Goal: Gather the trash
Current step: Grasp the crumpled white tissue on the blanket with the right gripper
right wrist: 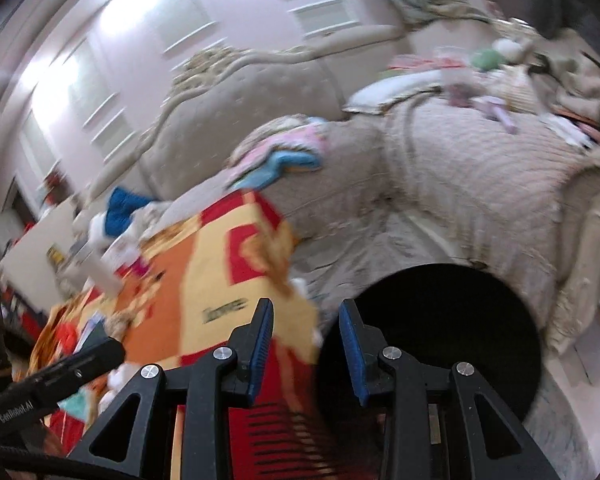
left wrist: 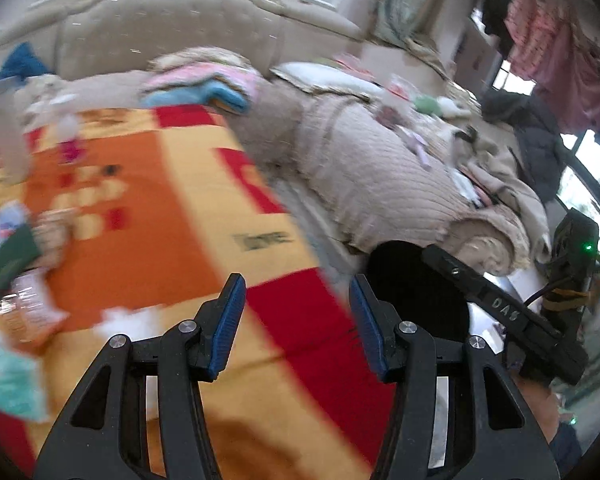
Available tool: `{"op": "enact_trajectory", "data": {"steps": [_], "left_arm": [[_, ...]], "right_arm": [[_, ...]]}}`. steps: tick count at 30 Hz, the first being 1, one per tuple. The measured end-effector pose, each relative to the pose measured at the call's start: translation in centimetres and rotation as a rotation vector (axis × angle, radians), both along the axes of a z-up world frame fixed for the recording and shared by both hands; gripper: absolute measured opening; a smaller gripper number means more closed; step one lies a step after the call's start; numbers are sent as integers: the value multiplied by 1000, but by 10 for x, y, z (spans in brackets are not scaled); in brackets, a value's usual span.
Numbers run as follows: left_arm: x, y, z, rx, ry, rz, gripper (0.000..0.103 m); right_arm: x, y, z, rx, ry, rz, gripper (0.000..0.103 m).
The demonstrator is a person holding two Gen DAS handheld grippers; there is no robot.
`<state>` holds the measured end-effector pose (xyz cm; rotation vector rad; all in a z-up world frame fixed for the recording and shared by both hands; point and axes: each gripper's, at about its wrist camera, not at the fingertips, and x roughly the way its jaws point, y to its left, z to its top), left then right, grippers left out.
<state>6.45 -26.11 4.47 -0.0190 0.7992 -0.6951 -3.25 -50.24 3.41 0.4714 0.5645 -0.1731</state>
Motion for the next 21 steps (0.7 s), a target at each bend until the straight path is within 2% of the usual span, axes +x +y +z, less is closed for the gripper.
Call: {"op": "enact_trajectory", "data": {"steps": [2, 4, 7, 8, 9, 11, 13, 15, 18, 21], "left_arm": [[0, 35, 1, 3, -7, 52, 52], [0, 80, 5, -2, -20, 103, 52], [-3, 142, 10, 27, -63, 185, 53], [-3, 166, 10, 39, -80, 220, 55], [-3, 182, 9, 41, -86, 243, 63], [2, 216, 1, 23, -68, 288, 66], [10, 232, -10, 3, -34, 305, 66], [15, 235, -19, -5, -16, 300, 66], [18, 228, -29, -22, -7, 294, 66], [19, 218, -33, -25, -6, 271, 66]], "right_arm": [[7, 23, 2, -8, -17, 52, 36], [12, 44, 2, -7, -36, 96, 54], [22, 75, -2, 4, -44, 178, 55], [26, 86, -4, 5, -35, 198, 55], [31, 95, -6, 12, -13, 205, 55], [38, 109, -4, 35, -17, 237, 56], [39, 124, -11, 13, -26, 269, 70], [46, 133, -21, 16, 29, 281, 70], [50, 143, -19, 5, 20, 312, 70], [56, 150, -20, 40, 8, 340, 70]]}}
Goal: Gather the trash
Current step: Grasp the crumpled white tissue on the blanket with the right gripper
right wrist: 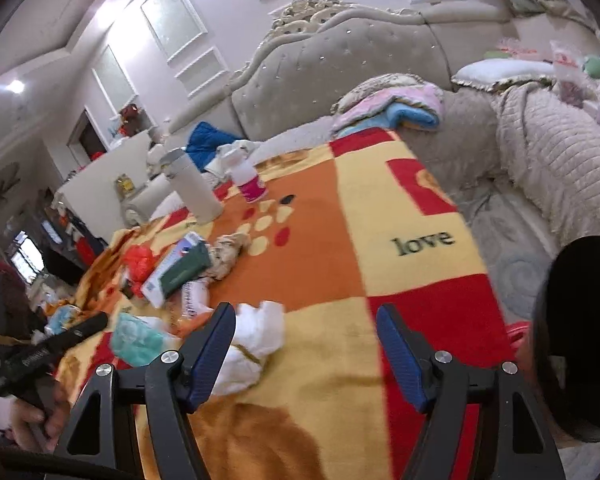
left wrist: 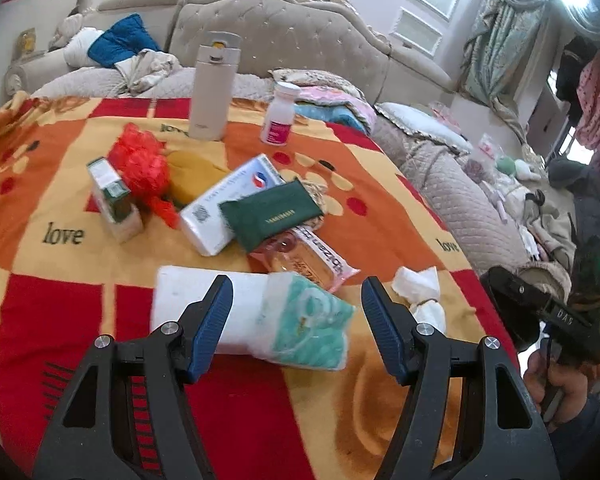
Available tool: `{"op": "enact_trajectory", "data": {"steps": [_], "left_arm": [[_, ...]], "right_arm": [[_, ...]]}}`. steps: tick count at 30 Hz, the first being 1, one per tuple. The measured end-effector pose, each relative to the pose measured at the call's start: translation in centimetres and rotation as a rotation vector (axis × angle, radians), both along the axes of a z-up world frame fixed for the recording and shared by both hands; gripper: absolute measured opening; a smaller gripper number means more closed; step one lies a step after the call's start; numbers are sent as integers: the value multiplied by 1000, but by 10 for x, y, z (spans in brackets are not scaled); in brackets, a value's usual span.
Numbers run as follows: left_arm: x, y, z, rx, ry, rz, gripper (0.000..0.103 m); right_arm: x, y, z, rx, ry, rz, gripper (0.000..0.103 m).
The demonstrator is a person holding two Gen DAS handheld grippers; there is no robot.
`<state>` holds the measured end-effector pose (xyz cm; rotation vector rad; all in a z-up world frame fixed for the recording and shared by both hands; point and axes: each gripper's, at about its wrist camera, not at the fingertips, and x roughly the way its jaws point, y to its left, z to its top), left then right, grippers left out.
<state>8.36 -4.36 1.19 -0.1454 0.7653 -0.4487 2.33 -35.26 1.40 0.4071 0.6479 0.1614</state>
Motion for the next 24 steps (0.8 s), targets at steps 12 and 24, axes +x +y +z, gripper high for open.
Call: {"op": "enact_trajectory", "data": {"steps": [12, 24], "left_arm": [[-1, -16, -23, 66, -24, -45, 66], [-2, -9, -27, -2, -6, -25, 36]], "right_arm": [[36, 74, -26, -108, 102, 147, 71], [42, 82, -39, -166, 157, 172, 40]]}}
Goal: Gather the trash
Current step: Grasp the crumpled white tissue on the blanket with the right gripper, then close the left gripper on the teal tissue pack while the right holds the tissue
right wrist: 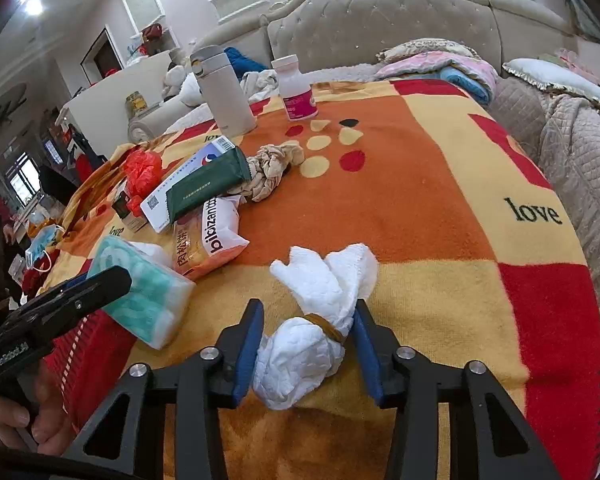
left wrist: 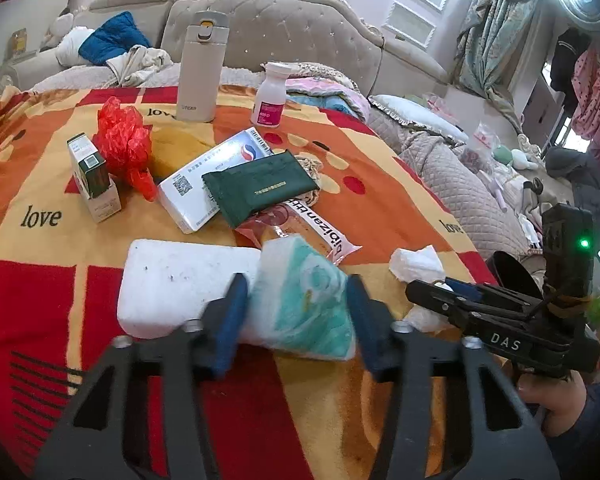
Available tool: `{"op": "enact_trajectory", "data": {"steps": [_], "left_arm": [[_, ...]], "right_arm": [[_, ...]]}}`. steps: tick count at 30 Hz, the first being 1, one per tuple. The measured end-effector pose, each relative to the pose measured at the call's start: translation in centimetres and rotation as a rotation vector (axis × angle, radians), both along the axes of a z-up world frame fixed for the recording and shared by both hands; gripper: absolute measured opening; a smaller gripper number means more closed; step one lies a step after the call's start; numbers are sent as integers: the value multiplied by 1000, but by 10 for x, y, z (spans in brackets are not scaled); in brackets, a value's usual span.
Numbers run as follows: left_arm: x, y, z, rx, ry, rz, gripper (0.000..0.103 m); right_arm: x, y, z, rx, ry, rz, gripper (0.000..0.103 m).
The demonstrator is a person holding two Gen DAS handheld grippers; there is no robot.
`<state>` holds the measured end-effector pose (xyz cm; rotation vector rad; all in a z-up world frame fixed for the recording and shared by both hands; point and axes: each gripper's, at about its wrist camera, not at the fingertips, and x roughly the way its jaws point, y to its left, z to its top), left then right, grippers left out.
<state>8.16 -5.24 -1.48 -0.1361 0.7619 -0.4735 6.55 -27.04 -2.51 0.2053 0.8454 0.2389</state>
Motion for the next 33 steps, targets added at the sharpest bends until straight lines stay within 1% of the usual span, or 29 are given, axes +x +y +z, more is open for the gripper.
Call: {"op": "enact_trajectory", "data": {"steps": [1, 3, 6, 13, 19, 23, 33], "left_arm": [[-2, 0, 1, -1, -2, -2, 33], [-4, -1, 2, -9, -2, -11, 20], [-8, -2, 3, -9, -8, -17, 17], [-19, -3, 9, -28, -28, -22, 14], [-23, 6, 28, -82, -45, 14, 14], [-25, 10, 39, -78, -62, 40, 13], [-30, 7, 48, -52, -71, 79, 13]], "right_arm": [[-1, 0, 1, 1, -3, 0, 36], [-2, -1, 2, 6, -13, 2, 33], [-5, -1, 6, 12, -34, 11, 33], [-11, -3, 12, 14, -61, 15, 32], [-16, -7, 19, 29, -94, 15, 32], [-22, -9, 26, 42, -126, 29, 32], [-30, -19, 32, 54, -139, 27, 32]]}}
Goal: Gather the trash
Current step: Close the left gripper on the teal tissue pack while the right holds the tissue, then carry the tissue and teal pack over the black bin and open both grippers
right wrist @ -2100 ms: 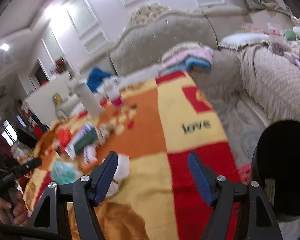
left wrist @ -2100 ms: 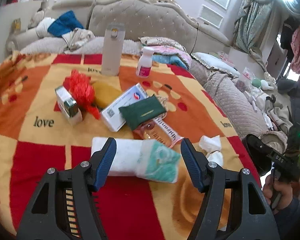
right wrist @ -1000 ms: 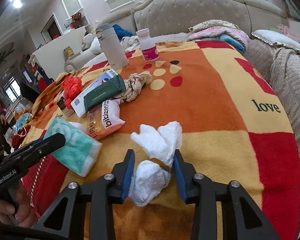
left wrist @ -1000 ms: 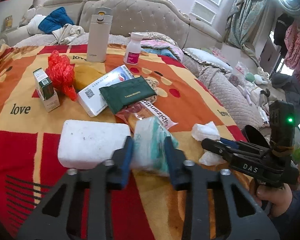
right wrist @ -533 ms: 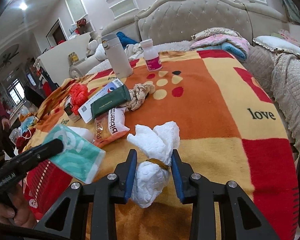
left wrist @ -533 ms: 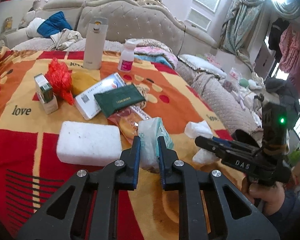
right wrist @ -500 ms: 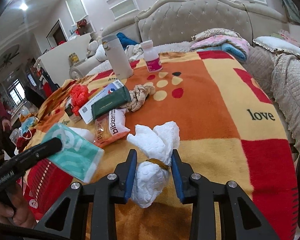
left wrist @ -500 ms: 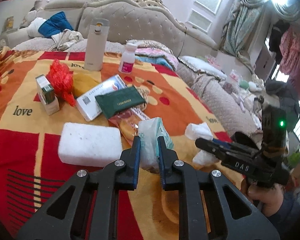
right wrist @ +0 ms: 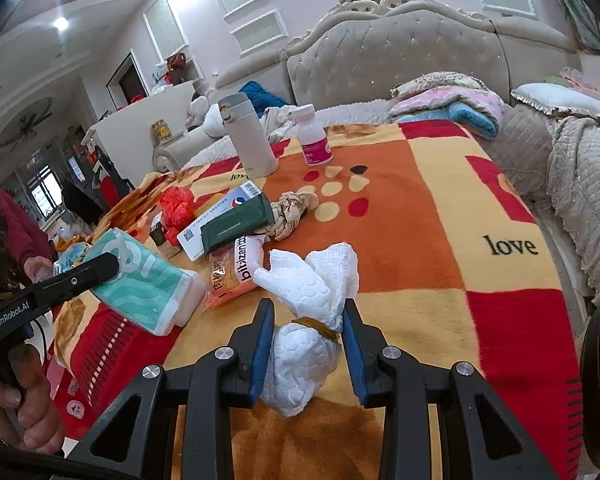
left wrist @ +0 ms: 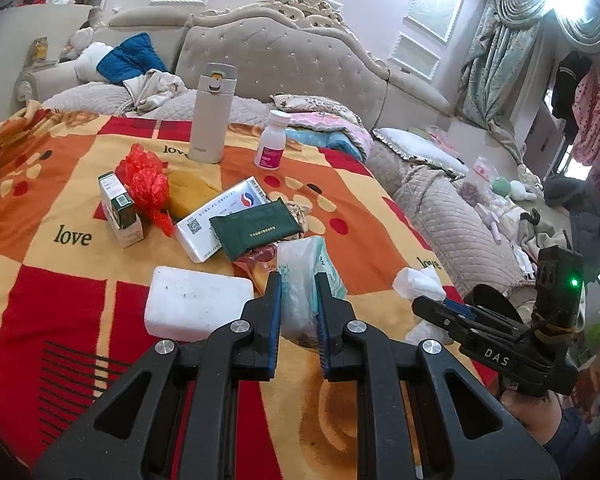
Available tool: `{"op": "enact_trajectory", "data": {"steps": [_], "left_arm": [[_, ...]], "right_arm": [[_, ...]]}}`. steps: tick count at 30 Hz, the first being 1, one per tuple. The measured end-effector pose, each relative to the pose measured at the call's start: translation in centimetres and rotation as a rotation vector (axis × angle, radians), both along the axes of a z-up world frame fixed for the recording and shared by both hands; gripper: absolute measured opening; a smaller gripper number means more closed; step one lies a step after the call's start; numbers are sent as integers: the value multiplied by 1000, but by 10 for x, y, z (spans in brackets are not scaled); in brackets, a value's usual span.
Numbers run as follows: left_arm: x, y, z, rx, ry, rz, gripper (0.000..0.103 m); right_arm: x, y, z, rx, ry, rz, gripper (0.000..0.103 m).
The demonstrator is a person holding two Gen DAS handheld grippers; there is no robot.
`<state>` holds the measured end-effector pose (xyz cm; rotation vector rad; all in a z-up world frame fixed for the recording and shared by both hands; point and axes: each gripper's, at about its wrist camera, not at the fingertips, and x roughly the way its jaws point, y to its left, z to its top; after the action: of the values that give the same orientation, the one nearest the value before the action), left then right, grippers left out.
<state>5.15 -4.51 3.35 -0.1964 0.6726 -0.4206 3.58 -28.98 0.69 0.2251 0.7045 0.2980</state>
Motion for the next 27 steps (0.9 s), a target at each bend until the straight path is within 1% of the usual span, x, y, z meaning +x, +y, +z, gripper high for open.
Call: {"op": "enact_trajectory", "data": {"steps": [5, 13, 27], "left_arm": [[-3, -5, 3, 8, -4, 14, 13], [-5, -12, 7, 12, -7, 1, 13], [-19, -50, 19, 35, -25, -39, 13]], "right_arm": [[-5, -8, 4, 7, -11, -6, 32], [-14, -19, 7, 10, -16, -17, 32], [-30, -47, 18, 38, -49, -59, 32]]}}
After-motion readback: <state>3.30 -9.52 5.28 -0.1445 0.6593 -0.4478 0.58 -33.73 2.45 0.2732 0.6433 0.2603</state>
